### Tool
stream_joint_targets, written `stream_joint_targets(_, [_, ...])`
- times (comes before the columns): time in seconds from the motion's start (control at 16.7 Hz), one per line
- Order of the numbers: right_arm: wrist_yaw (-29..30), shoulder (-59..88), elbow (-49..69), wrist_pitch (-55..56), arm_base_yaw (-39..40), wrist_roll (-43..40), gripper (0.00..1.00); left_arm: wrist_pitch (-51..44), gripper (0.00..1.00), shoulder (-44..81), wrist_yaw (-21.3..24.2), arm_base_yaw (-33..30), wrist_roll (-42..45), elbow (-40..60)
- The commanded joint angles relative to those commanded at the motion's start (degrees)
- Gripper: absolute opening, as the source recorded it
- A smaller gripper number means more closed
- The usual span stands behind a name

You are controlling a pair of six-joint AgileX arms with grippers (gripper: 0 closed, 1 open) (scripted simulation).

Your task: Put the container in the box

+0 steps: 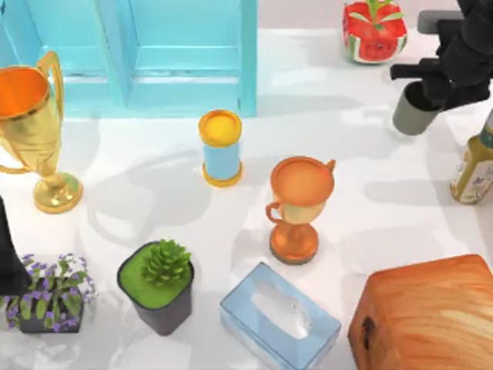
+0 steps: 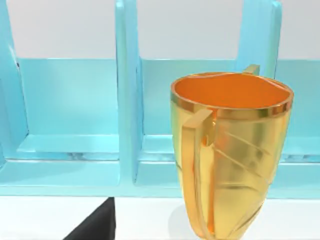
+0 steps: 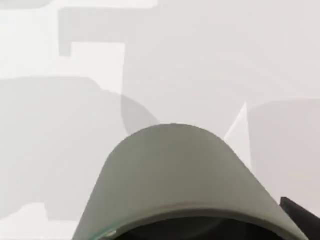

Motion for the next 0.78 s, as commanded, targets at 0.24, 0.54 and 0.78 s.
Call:
stream_joint_targets(0.24, [-3.7, -9.3, -1.2, 1.3, -11.0, -12.0, 0.00, 0.0, 1.00, 0.0, 0.0, 0.0, 0.0, 0.0])
stream_joint_targets(0.54, [-2.5, -22.3, -11.4, -7.7, -28.4, -27.8, 0.00, 0.0, 1.00, 0.0, 0.0, 0.0, 0.0, 0.0])
stream_joint_targets(0.78, [0.4, -29.1, -19.6, -16.3, -36.4, -35.5, 0.00, 0.0, 1.00, 0.0, 0.0, 0.0, 0.0, 0.0])
